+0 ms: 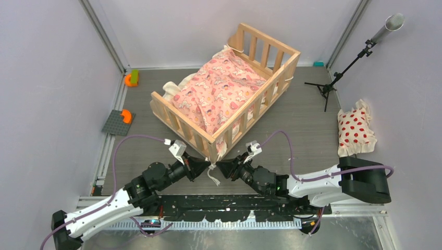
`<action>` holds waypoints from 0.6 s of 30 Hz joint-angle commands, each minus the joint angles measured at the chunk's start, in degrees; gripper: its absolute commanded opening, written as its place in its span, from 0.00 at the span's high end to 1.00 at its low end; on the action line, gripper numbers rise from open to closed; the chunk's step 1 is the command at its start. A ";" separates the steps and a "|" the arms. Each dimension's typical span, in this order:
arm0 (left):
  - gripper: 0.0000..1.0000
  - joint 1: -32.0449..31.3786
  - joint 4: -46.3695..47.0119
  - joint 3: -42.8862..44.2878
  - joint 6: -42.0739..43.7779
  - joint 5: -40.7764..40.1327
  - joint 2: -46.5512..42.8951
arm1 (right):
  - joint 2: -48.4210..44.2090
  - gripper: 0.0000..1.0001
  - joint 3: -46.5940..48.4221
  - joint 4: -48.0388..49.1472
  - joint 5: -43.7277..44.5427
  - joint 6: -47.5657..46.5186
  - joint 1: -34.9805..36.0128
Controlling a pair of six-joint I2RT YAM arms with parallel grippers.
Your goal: Set up the pet bed
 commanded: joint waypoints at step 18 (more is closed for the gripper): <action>1.00 0.32 -0.75 1.54 -0.14 -0.50 -1.66 | 3.75 0.62 4.43 2.15 3.24 4.30 0.41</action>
